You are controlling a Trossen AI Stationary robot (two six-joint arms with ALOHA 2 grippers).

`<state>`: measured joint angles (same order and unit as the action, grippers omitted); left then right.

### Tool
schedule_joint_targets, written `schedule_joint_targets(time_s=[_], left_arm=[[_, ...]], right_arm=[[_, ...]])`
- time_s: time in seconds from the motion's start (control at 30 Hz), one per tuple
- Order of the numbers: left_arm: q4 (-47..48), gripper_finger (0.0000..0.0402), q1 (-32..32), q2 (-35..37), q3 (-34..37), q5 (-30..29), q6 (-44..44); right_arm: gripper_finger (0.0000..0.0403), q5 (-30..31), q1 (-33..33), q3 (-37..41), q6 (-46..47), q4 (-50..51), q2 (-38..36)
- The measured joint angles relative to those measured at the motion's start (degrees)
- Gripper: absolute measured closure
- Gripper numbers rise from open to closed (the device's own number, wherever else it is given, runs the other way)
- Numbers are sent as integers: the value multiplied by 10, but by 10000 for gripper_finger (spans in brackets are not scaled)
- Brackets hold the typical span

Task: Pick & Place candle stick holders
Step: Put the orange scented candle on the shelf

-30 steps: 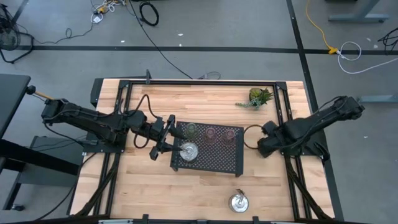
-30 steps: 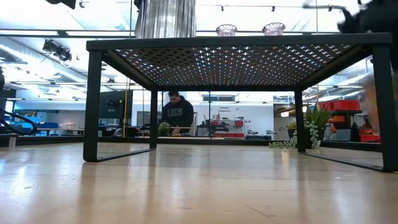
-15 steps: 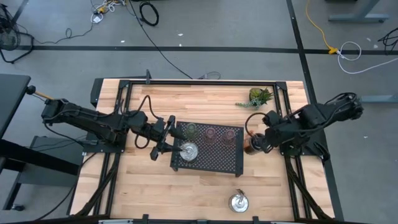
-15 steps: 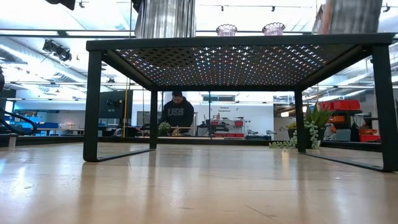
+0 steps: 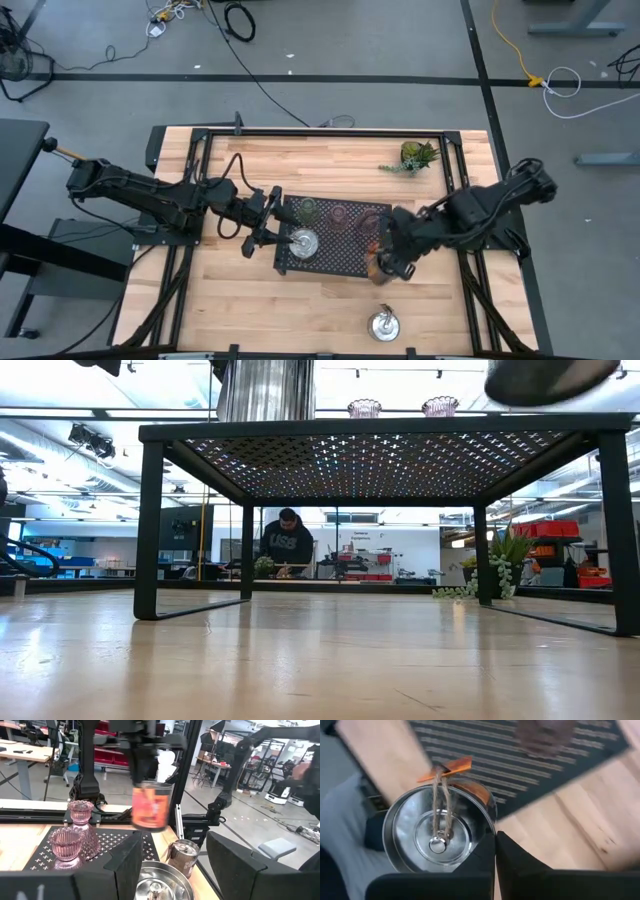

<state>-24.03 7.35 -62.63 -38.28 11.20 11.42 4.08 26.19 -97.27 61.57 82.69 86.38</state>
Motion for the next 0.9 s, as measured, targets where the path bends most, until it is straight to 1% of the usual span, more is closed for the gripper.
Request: schedule_joint_targets(time_s=[0.13, 0.27, 0.37, 0.47, 0.63, 0.77, 0.9], left_arm=[[1, 179, 0, 0, 0, 0, 0], [5, 179, 0, 0, 0, 0, 15], [5, 179, 0, 0, 0, 0, 15], [4, 179, 0, 0, 0, 5, 31], [4, 179, 0, 0, 0, 7, 41], [4, 179, 0, 0, 0, 7, 41], [4, 179, 0, 0, 0, 7, 40]], right_arm=[[403, -1, 4, -81, -36, 6, 51], [403, 35, 2, -144, -67, 9, 90], [403, 42, -18, -175, -91, 7, 116], [403, 41, -45, -193, -106, -1, 139], [403, -3, -89, -200, -147, -2, 176], [403, -21, -104, -200, -167, -10, 184], [403, -22, -115, -200, -170, -16, 184]])
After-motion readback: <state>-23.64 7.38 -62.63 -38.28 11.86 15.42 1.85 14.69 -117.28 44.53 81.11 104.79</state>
